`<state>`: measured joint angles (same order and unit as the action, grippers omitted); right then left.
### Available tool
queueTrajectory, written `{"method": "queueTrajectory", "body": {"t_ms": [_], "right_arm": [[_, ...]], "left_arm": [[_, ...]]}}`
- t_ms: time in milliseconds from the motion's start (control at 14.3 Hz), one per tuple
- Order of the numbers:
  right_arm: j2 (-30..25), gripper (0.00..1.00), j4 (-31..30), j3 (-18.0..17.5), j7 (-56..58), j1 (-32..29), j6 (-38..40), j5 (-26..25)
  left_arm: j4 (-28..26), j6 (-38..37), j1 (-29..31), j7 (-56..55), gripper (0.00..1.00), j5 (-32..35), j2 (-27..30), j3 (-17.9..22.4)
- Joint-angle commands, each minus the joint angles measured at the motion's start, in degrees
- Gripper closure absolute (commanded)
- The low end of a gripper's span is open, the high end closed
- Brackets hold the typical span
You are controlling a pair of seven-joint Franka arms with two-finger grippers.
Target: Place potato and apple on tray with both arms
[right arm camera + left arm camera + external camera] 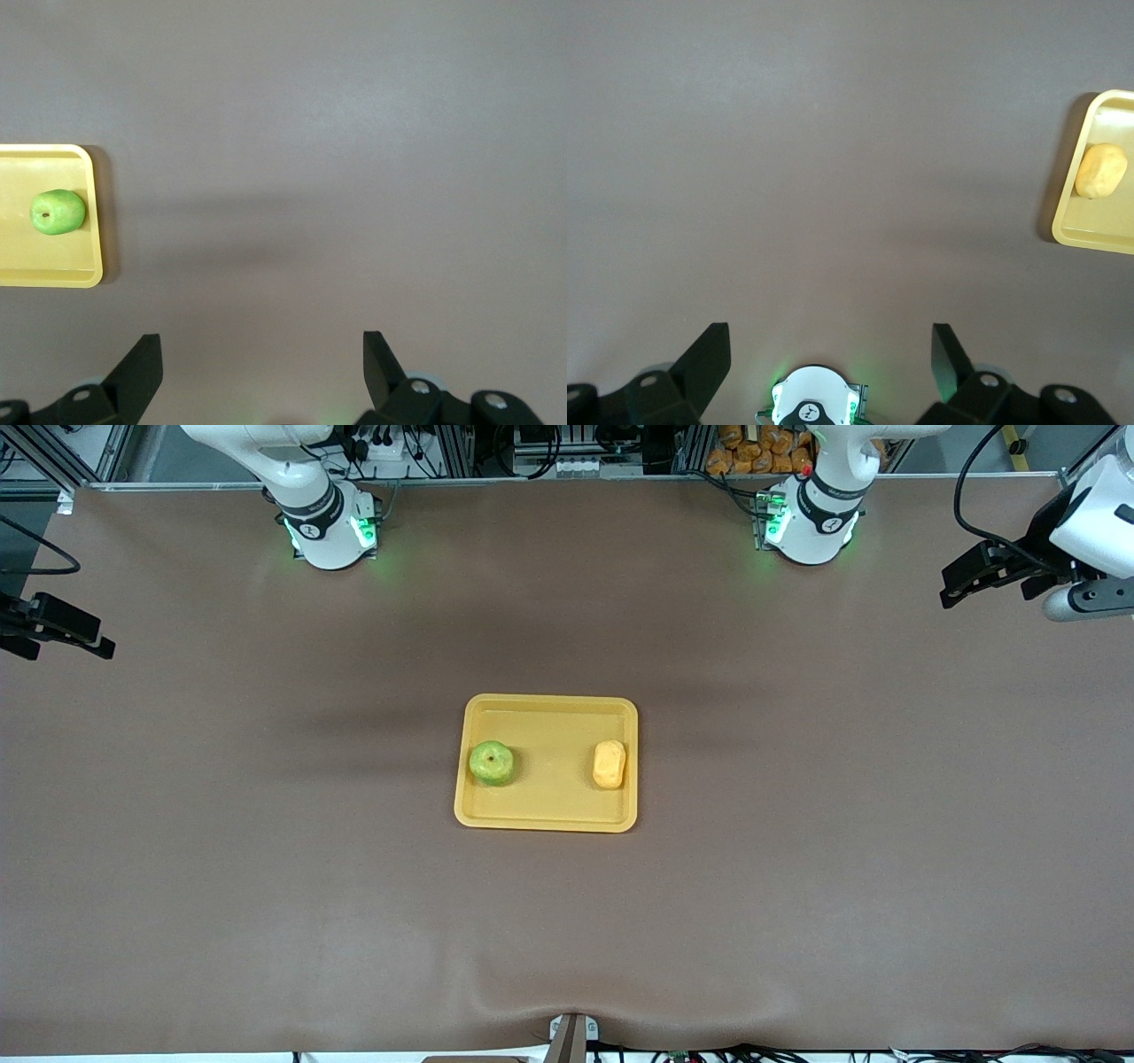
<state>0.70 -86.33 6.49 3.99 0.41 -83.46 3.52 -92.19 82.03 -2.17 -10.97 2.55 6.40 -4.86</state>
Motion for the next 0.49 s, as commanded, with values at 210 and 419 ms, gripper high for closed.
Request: {"method": "queueTrajectory", "body": {"t_ms": [210,419], "right_arm": [[0.27,0.00,0.55,-0.69,0.49,-1.02,-0.04,-0.71],[0.27,0.00,0.55,-0.69,0.58,-1.11,-0.04,-0.71]], "left_arm": [[-0.36,-0.29,0.06,-0.11,0.00,-0.70,0.11,0.37],[-0.27,-0.20,-0.02,0.15,0.00,-0.35,-0.33,0.37]]}}
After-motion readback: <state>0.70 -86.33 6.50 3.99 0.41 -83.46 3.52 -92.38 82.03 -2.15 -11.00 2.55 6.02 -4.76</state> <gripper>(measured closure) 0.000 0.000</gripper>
